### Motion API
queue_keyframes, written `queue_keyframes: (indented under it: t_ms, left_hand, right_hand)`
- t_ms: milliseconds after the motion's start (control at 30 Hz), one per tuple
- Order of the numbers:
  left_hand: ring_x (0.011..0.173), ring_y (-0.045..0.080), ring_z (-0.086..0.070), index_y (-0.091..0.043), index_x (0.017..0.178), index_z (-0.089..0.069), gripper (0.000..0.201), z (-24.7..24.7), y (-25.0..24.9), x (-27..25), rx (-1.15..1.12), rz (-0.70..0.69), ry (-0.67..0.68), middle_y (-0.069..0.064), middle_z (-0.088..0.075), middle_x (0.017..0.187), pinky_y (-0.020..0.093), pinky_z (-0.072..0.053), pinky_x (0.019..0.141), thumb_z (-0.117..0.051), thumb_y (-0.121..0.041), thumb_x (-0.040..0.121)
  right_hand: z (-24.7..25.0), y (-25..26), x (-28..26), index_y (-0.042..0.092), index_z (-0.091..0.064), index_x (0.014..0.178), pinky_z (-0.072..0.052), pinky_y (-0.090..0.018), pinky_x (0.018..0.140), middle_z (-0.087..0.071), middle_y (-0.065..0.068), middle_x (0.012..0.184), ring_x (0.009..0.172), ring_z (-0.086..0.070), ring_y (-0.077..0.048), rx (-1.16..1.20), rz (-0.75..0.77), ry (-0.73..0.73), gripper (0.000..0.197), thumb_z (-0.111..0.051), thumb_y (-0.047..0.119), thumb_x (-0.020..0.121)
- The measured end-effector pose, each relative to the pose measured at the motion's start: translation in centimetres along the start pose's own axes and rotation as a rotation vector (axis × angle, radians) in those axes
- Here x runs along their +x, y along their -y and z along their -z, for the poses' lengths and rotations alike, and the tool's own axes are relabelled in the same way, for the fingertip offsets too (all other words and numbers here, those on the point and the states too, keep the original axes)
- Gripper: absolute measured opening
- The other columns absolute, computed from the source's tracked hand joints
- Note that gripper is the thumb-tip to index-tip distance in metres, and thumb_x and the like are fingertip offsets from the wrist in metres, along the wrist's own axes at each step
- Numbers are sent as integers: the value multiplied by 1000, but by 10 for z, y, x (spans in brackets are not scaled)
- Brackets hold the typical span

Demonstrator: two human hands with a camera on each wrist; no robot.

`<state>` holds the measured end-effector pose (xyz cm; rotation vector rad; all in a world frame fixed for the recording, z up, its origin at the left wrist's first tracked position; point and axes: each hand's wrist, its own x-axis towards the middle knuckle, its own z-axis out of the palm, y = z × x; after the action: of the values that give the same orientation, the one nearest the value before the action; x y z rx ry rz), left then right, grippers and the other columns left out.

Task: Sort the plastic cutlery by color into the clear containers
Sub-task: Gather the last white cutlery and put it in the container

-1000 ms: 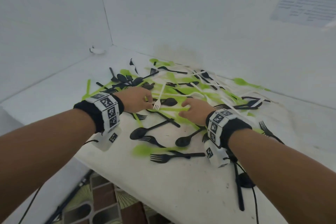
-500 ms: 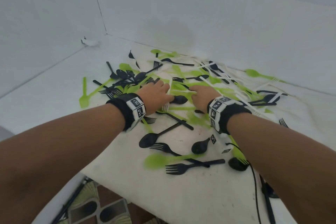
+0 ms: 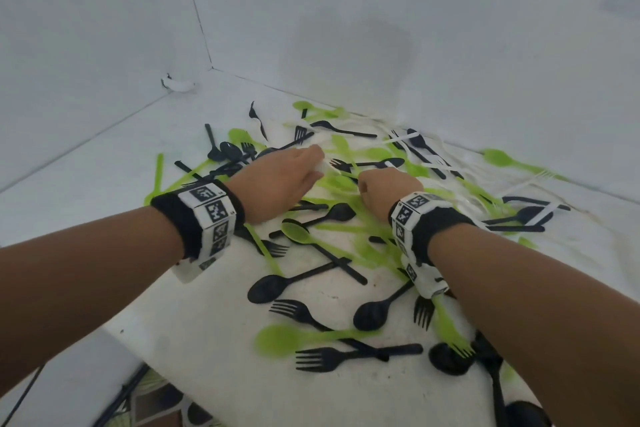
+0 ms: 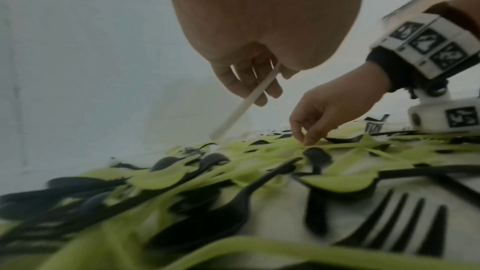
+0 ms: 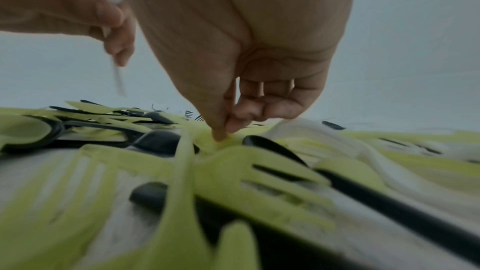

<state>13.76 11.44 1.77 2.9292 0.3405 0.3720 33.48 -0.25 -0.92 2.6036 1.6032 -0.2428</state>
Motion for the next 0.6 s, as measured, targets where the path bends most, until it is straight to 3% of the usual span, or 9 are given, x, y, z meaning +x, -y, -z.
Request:
queue_keyframes:
  t_ms: [67, 133, 200, 300, 467, 600]
  left_hand:
    - [67, 18, -46, -17, 103, -38, 16, 6, 16, -4, 2, 68, 24, -5, -47, 76, 38, -34, 64, -38, -31, 109]
    - [64, 19, -48, -20, 97, -35, 17, 10, 39, -7, -2, 113, 36, -2, -49, 73, 40, -38, 62, -37, -32, 109]
    - [64, 19, -50, -21, 97, -36, 18, 12, 62, -6, -2, 155, 70, 0, -51, 72, 41, -43, 62, -37, -34, 109]
    - [66, 18, -53, -24, 101, -36, 16, 10, 93, 2, 14, 162, 127, -1, -54, 72, 37, -39, 60, -37, -38, 108]
    - [63, 16, -52, -21, 99, -42, 18, 7, 125, 24, -36, -21, 158, -2, -55, 70, 37, -39, 58, -40, -36, 107]
    - [63, 16, -52, -26, 94, -38, 18, 10, 137, 35, -91, -210, 208, -3, -54, 71, 38, -43, 61, -43, -38, 106]
  right_hand:
    - [2, 2, 3, 25, -62, 102, -43, -30, 66, -62, 2, 95, 82, -53, -20, 0, -1, -30, 17, -48, 16, 98]
    - [2, 6, 6, 22, -63, 102, -46, -30, 67, -64, 0, 99, 87, -58, -22, 6, 12, -14, 15, -49, 19, 98]
    - [1, 10, 10, 20, -65, 104, -52, -33, 74, -62, -3, 105, 94, -62, -24, 17, 24, 34, 15, -52, 22, 97]
    - [0, 14, 14, 20, -65, 106, -56, -38, 86, -61, -4, 110, 98, -62, -25, 71, 28, 85, 15, -58, 24, 93]
    - [2, 23, 23, 31, -62, 106, -56, -37, 86, -63, 5, 110, 101, -62, -20, 115, -86, 98, 17, -62, 22, 91]
    - [4, 37, 22, 31, -65, 108, -54, -39, 93, -63, 3, 118, 107, -60, -22, 99, -227, 113, 20, -59, 19, 93]
